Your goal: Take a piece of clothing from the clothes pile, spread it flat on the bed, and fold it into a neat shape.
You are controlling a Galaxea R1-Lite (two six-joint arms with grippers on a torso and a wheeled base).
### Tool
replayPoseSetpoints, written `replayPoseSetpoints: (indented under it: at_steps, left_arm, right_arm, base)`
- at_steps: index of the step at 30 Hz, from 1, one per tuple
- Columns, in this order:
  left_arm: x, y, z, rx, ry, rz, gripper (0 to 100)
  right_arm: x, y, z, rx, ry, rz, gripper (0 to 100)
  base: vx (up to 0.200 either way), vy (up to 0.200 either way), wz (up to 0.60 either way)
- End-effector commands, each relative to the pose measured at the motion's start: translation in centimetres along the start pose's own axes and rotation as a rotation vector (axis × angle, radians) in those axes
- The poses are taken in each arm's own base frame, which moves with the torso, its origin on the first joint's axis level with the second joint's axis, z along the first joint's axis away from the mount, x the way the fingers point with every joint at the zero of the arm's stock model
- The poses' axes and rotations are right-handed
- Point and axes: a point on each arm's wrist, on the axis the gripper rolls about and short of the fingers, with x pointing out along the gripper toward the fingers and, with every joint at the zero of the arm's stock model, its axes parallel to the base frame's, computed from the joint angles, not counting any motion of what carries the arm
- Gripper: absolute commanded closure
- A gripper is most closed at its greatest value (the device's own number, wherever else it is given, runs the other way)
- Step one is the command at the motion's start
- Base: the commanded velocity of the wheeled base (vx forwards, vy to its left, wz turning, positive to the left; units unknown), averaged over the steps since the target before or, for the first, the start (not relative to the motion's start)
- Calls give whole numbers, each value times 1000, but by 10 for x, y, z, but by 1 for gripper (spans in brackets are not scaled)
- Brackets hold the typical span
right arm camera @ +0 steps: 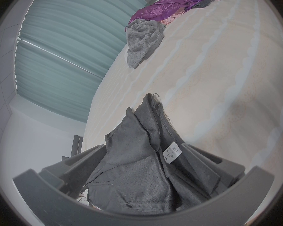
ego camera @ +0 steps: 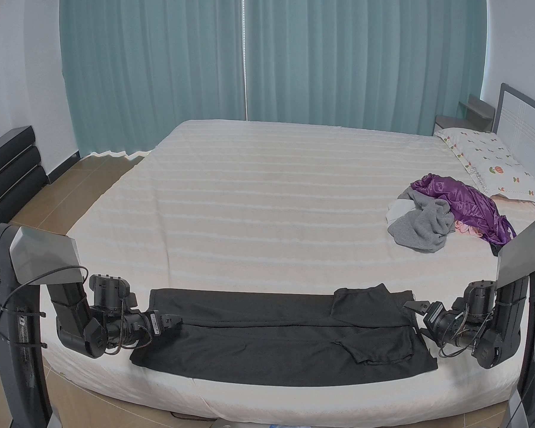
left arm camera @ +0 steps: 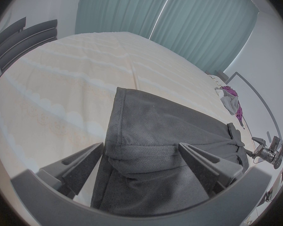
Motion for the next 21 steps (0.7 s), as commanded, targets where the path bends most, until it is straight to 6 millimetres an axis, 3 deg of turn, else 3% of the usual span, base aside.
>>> replayPoseSetpoints:
  at_steps: [1,19,20,21]
  left_arm:
    - [-1,1,2,1,-24,15,0]
    - [7,-3,-6,17,-14,28,0]
    - [7,-4,-6,18,-14,27,100]
    - [7,-4,-6,18,-14,27,100]
  right_arm:
    - [0,1,1,-4,-7,10,0]
    - [0,1,0,-4,-6,9,0]
    - [0,0,0,-3,-6,8,0]
    - [0,0,0,-3,-6,8,0]
  base:
    - [0,0,0]
    - [0,0,0]
    - [0,0,0]
    - [0,0,0]
